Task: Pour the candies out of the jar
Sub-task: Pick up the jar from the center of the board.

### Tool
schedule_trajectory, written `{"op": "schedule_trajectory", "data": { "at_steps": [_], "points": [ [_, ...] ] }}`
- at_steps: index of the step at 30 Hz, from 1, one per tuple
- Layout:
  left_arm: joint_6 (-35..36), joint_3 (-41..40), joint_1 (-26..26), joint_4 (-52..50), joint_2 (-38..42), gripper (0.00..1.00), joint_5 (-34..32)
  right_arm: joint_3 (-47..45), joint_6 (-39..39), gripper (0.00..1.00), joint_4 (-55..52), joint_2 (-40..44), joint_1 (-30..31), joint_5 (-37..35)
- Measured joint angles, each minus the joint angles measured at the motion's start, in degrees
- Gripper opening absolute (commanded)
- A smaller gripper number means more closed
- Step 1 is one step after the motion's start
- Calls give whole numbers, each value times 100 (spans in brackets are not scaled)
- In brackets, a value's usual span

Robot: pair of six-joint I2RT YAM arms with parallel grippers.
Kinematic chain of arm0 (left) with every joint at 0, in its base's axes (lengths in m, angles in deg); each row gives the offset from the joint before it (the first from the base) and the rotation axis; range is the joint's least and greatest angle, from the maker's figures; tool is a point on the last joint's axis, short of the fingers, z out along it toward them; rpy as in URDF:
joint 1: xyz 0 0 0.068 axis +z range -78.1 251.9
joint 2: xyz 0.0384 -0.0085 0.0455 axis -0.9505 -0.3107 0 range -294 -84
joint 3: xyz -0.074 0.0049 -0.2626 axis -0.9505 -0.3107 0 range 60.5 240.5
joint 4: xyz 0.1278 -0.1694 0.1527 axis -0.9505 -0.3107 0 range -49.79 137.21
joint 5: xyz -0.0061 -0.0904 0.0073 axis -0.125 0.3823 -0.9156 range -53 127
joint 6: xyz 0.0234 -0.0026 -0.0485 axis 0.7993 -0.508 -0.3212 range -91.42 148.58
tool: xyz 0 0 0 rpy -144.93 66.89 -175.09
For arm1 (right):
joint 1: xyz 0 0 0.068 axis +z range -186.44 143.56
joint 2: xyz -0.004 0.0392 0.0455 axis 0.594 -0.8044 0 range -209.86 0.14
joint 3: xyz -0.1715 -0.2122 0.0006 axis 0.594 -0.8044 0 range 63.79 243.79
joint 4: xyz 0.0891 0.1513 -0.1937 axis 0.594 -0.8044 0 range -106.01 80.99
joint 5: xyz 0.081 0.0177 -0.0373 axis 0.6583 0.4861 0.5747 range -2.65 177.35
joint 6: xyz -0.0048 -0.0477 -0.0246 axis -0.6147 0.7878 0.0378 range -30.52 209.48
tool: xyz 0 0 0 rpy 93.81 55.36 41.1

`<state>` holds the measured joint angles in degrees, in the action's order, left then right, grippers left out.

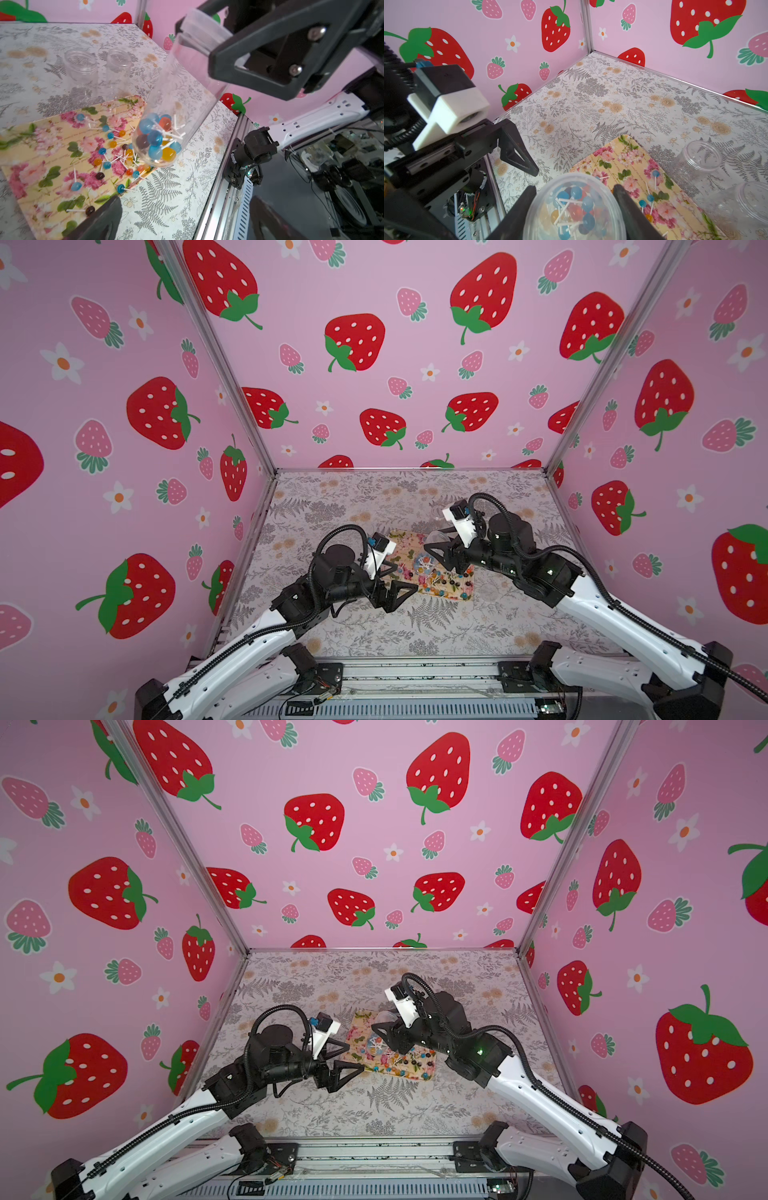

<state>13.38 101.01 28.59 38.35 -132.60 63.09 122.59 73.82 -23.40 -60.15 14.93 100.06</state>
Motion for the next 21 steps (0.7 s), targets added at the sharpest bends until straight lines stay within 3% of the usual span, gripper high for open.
{"op": "schedule_trajectory", "data": {
  "at_steps": [21],
  "points": [
    [944,485,-138,260,-507,99,195,616,-463,53,-260,-63,-157,1311]
  ]
}}
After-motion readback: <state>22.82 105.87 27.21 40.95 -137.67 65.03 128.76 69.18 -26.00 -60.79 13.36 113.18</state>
